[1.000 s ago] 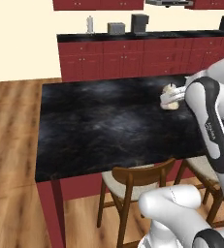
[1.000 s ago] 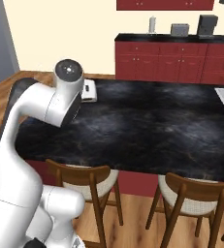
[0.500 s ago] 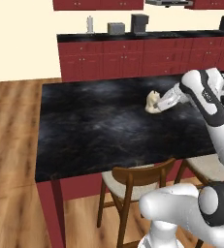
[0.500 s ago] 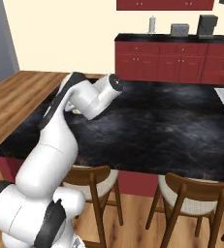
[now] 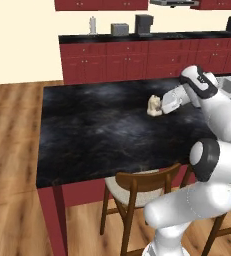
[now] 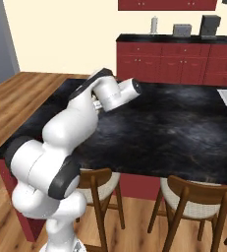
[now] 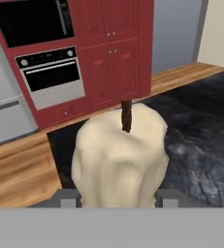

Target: Get the candle and the liquor from the cabinet and move them to the dining counter.

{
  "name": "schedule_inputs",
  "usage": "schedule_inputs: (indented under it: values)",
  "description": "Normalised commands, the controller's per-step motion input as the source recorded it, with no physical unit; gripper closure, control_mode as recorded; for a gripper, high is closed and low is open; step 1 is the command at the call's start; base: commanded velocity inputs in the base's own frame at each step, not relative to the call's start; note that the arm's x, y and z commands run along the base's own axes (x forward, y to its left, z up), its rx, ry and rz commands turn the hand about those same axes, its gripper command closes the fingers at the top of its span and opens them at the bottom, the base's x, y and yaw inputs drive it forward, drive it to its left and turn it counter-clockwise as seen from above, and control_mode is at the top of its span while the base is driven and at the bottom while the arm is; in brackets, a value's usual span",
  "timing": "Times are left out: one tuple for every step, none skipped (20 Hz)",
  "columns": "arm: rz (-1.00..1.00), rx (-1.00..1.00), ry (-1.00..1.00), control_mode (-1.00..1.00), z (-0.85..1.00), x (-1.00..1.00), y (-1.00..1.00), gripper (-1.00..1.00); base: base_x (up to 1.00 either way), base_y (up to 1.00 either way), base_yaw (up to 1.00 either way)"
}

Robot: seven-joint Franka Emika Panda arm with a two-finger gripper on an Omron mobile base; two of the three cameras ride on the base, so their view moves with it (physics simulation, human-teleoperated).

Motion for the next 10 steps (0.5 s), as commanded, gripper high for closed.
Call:
schedule_inputs:
  values:
    - [0.13, 0.00, 0.00, -1.00, -0.52, 0.60, 0.00, 1.00, 0.00, 0.00, 0.00]
    - [0.13, 0.00, 0.00, -1.00, -0.66, 0.58, 0.00, 1.00, 0.00, 0.00, 0.00]
    - [0.13, 0.00, 0.04, -1.00, -0.71, 0.61, 0.00, 1.00, 0.00, 0.00, 0.00]
    - [0.12, 0.00, 0.05, -1.00, -0.71, 0.59, 0.00, 1.00, 0.00, 0.00, 0.00]
    - [0.12, 0.00, 0.04, -1.00, -0.71, 0.57, 0.00, 1.00, 0.00, 0.00, 0.00]
    - [0.11, 0.00, 0.03, -1.00, -0.71, 0.55, 0.00, 1.00, 0.00, 0.00, 0.00]
    - [0.10, 0.00, 0.01, -1.00, -0.71, 0.51, 0.00, 1.00, 0.00, 0.00, 0.00]
    - [0.08, 0.00, 0.00, -1.00, -0.73, 0.47, 0.00, 1.00, 0.00, 0.00, 0.00]
    - [0.07, 0.00, 0.00, -1.00, -0.73, 0.49, 0.04, 1.00, 0.00, 0.00, 0.00]
    - [0.06, 0.00, 0.00, -1.00, -0.75, 0.47, 0.06, 1.00, 0.00, 0.00, 0.00]
